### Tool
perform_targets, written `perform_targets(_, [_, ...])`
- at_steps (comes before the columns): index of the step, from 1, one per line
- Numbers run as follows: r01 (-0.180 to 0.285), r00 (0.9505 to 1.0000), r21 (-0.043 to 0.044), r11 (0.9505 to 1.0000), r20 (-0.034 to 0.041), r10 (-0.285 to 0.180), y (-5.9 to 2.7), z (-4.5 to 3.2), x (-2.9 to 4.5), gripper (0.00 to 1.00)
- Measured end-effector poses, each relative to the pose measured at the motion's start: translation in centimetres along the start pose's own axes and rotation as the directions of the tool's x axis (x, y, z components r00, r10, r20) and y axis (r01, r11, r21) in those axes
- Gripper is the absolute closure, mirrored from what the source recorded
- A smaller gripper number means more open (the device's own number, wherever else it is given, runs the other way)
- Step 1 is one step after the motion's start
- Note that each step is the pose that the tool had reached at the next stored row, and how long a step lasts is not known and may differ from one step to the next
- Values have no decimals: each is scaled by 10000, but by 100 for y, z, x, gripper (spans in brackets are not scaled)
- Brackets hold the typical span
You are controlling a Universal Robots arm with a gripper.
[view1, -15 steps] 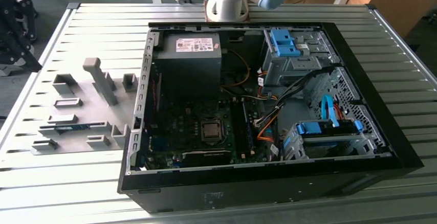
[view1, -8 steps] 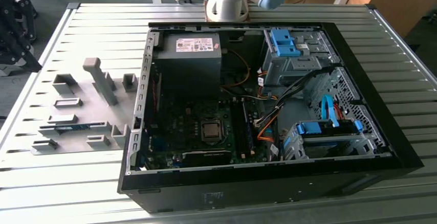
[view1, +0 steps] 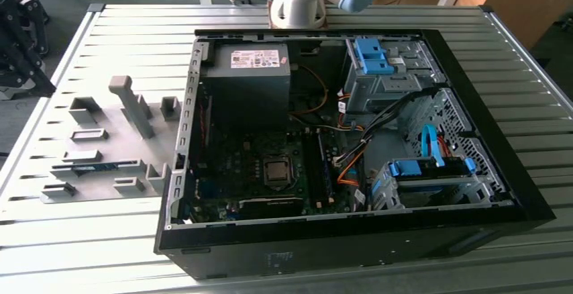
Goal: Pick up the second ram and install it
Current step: 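Pick up the second ram and move it above second insertion slot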
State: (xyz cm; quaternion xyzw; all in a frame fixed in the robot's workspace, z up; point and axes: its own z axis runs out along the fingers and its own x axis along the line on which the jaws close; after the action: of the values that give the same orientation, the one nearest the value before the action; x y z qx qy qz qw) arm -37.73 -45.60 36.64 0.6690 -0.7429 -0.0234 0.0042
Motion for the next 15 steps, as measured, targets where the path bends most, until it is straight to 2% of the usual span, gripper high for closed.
perform_targets(1, [20,10000,-4,10000,22,-20,0,12,4,89])
perform_targets(2, [21,10000,-8,10000,48,-21,4,26,7,83])
perform_targets(6, [27,9999,-16,10000,138,-27,16,85,15,83])
perform_targets(8, [99,9998,-21,9999,169,-99,27,119,21,82])
perform_targets(9, [189,9997,-25,9998,177,-188,29,135,23,75])
perform_targets(15, [623,9978,-41,9980,235,-622,48,217,38,75])
